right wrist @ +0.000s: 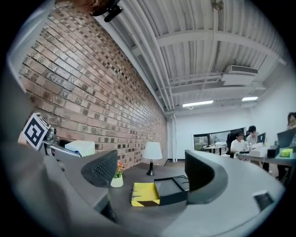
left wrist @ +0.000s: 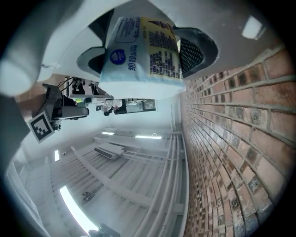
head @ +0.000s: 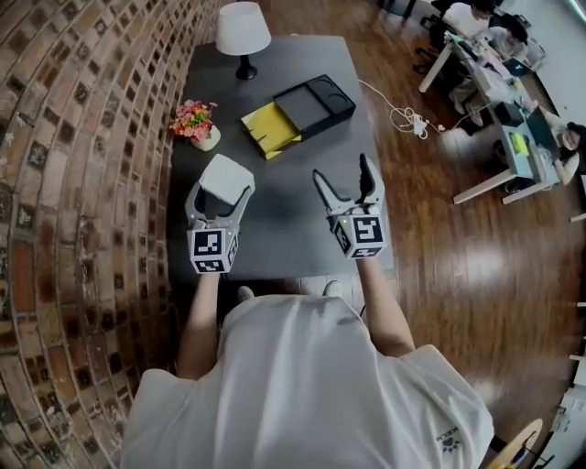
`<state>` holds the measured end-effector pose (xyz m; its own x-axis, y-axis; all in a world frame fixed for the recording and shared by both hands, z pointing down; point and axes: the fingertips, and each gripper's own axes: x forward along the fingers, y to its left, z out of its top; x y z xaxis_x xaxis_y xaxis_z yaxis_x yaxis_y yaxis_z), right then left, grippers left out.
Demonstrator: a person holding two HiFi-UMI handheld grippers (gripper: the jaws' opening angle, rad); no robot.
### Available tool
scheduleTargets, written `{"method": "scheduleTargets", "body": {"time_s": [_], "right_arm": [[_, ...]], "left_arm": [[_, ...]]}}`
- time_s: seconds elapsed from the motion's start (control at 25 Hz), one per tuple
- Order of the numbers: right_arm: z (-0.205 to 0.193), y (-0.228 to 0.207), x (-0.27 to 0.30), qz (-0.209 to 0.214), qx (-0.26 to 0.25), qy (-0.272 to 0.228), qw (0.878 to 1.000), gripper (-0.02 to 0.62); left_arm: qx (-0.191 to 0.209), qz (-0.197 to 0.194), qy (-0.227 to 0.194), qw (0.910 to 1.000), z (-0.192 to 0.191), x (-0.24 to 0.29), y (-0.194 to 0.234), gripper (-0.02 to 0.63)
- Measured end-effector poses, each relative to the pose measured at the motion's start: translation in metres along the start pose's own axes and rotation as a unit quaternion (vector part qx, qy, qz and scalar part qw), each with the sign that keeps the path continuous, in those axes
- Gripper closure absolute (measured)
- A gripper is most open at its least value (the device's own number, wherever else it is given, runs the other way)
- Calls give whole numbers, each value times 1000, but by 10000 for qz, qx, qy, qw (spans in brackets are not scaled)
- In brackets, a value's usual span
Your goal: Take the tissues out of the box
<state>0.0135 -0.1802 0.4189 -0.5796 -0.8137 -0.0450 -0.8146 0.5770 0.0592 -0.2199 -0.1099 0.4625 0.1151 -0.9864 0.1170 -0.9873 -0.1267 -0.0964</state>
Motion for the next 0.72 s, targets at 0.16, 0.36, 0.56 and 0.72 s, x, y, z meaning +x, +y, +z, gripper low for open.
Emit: {"method": "scheduleTargets", "body": {"time_s": [0.16, 0.36, 0.56, 0.72], "right_arm": [[-16, 15, -11, 24, 53, 210, 9998, 156], [-27, 29, -27, 61, 22, 379, 9993, 156], [-33, 38, -36, 49, 63, 451, 9990, 157], [-34, 42, -41, 51, 107, 495, 9987, 158]], "left_arm": [[-2, 134, -25, 9999, -7, -17, -1, 189], [15, 171, -212, 9996, 5, -27, -2, 189], [33, 164, -261, 9995, 6, -33, -6, 189], [0, 104, -258, 9996, 5, -37, -15, 189]]}}
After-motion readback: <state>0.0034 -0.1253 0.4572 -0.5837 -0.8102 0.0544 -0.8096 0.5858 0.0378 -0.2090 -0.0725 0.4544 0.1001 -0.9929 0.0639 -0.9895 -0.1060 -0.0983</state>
